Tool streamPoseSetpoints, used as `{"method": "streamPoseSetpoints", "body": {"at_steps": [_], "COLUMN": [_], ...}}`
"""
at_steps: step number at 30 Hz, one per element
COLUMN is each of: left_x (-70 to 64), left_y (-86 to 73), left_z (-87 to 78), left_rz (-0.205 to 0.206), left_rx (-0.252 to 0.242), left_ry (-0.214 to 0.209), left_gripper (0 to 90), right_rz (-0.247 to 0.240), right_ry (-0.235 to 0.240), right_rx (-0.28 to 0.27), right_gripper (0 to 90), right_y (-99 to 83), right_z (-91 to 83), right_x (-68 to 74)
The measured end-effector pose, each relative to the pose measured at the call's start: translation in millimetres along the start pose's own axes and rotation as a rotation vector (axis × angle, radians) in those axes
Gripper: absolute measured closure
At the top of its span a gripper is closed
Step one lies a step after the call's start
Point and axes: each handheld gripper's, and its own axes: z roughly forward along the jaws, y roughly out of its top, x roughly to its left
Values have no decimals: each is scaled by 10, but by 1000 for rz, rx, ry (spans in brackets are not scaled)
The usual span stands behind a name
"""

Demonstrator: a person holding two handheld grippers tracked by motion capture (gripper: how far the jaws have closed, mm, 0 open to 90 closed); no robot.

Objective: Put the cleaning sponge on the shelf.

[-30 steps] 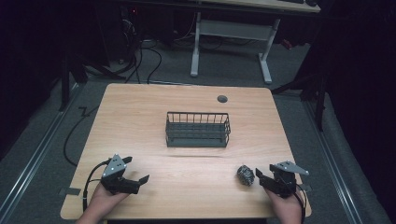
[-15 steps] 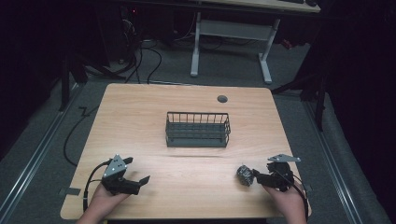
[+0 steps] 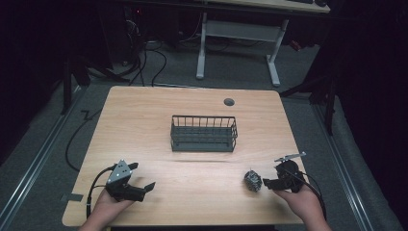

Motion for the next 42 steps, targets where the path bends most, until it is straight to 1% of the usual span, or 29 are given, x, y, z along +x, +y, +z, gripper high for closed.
{"method": "streamPoseSetpoints", "body": {"at_steps": [2,3,4,6,9,12,13,14,15,16,17,19,20,25,27,29,31,32,35,37,38,41,42], "left_x": [-1,0,-1,-2,-6,-6,-4,-4,-2,-1,-2,-3,-6,-10,-6,0,1,1,-8,-9,-9,-9,-10], "left_y": [1,1,3,4,4,4,6,6,6,6,6,7,10,13,15,17,17,17,16,17,17,13,11], "left_z": [0,0,-1,-1,1,3,1,1,1,0,0,1,4,5,6,4,1,1,-3,-4,-5,-4,0], "left_rz": [3,2,3,2,4,5,5,5,3,3,4,4,4,6,6,5,3,3,4,2,2,-1,-3], "left_rx": [1,1,0,-2,1,1,1,1,-1,-2,-2,-2,-3,-3,-5,-4,-5,-5,-5,-9,-9,-5,-3], "left_ry": [0,-1,-1,-3,-7,-7,-8,-8,-9,-10,-10,-11,-12,-14,-14,-14,-14,-14,-16,-16,-16,-17,-18], "left_gripper": [9,9,9,9,9,10,9,10,9,10,10,10,10,9,10,10,9,10,10,10,10,10,10], "right_rz": [-19,-19,-42,-77,-101,-116,-116,-116,-115,-106,-100,-97,-94,-92,-96,-95,-98,-98,-93,-102,-91,-106,-85], "right_ry": [-5,-5,-13,-27,-25,-10,4,4,27,46,65,70,81,86,91,96,91,91,106,94,92,86,76], "right_rx": [27,27,55,89,132,173,186,186,199,214,215,222,209,200,199,191,203,203,204,207,214,215,218], "right_gripper": [347,347,347,348,347,342,334,334,276,249,220,205,194,187,187,187,188,188,193,199,201,211,224], "right_y": [12,12,22,30,35,37,40,40,47,56,64,77,99,150,192,205,248,248,293,306,308,321,325], "right_z": [-23,-23,-36,-42,-56,-65,-70,-70,-75,-82,-80,-85,-86,-60,-17,7,98,98,193,235,253,293,305], "right_x": [25,25,55,86,115,140,153,153,175,189,202,219,260,311,356,363,397,397,442,465,476,476,490]}}
